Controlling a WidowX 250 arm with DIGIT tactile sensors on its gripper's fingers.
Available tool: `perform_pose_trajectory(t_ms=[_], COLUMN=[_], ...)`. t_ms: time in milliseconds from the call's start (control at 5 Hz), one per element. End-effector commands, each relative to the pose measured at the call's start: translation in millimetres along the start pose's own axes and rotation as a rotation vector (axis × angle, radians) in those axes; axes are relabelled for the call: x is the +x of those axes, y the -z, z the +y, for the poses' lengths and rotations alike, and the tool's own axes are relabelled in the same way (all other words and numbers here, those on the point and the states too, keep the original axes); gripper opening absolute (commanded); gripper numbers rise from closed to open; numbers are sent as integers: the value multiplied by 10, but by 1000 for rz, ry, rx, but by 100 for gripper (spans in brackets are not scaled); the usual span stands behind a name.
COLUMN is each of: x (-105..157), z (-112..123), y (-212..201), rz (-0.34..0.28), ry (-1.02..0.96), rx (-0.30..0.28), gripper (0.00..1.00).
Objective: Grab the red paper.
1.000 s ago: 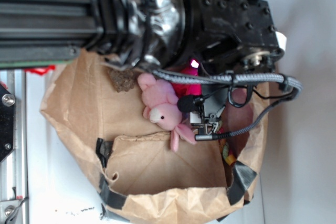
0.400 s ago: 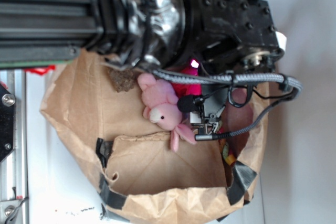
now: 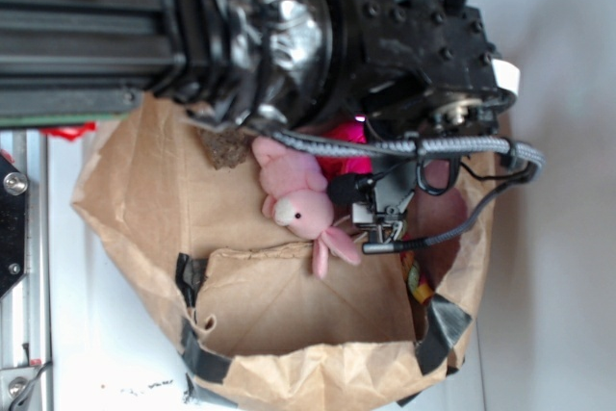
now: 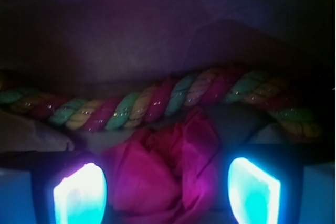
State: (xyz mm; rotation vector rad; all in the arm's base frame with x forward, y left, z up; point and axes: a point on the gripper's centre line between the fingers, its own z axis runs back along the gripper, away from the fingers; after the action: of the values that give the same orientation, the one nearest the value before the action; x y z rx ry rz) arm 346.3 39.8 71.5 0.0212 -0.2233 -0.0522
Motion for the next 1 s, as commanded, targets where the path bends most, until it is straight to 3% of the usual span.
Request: perform_pose_trajectory(t_ms=[0,600,800], x=[29,-67,-75], z=[26,-81,-48], y=[12,175,175], rz=[-31,-16,-26], ry=[14,53,30], rx=[29,62,48], gripper=[100,100,0])
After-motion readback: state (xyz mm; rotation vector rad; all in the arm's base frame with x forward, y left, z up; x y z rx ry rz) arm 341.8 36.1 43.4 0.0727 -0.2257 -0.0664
